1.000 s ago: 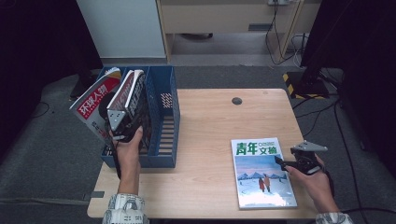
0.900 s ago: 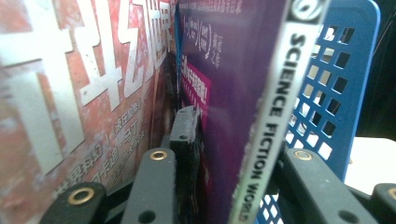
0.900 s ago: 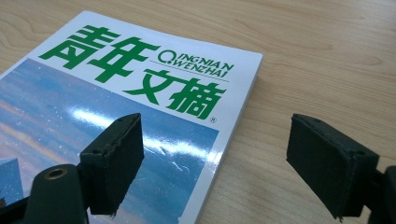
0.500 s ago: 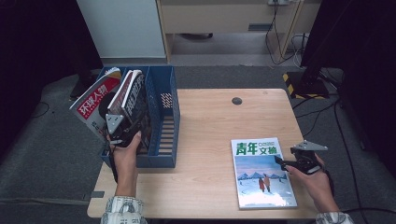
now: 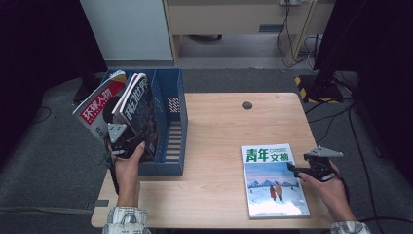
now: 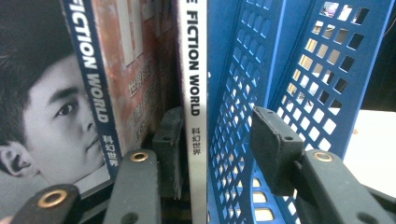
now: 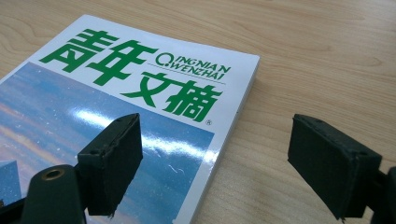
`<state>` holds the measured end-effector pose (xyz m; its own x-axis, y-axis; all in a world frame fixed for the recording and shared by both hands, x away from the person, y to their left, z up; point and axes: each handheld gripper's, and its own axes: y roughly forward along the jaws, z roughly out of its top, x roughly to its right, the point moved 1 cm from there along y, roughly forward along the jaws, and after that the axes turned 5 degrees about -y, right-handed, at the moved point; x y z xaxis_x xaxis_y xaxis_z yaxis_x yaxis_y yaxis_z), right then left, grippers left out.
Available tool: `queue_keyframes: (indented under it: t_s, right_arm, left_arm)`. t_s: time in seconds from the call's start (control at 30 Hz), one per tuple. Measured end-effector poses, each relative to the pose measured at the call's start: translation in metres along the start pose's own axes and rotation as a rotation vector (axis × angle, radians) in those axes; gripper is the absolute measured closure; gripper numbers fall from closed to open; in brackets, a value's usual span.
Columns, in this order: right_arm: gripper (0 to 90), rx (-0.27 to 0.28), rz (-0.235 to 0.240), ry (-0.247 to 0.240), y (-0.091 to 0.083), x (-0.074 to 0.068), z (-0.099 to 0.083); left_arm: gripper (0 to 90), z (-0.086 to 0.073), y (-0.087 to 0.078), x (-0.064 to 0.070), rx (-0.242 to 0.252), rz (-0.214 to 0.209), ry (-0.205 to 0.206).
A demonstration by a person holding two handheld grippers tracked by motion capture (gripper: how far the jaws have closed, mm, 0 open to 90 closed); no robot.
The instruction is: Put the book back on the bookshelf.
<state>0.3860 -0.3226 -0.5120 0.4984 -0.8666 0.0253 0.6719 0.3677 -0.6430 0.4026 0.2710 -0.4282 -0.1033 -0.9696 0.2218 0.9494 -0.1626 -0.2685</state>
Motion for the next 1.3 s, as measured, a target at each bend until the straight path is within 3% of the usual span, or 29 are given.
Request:
queue_keyframes:
  t_s: [0.2, 0.57, 0.93, 1.3]
  right_arm:
    - [17.5, -0.004, 0.006, 0.005, 0.001, -0.002, 0.001]
    - [16.1, 0.002, 0.014, 0.004, 0.001, -0.002, 0.001]
    - [14.8, 0.004, 0.011, 0.007, 0.000, 0.000, 0.001]
    - [14.2, -0.002, 0.011, 0.004, 0.000, -0.002, 0.001]
  left_arm:
    - [50.7, -0.002, -0.001, 0.003, -0.022, 0.007, 0.047]
    - [42.5, -0.008, -0.008, 0.001, -0.042, -0.022, 0.019]
    - [38.6, -0.017, -0.023, 0.000, -0.057, 0.006, 0.000]
    - [37.1, -0.019, -0.037, 0.006, -0.059, -0.009, -0.002]
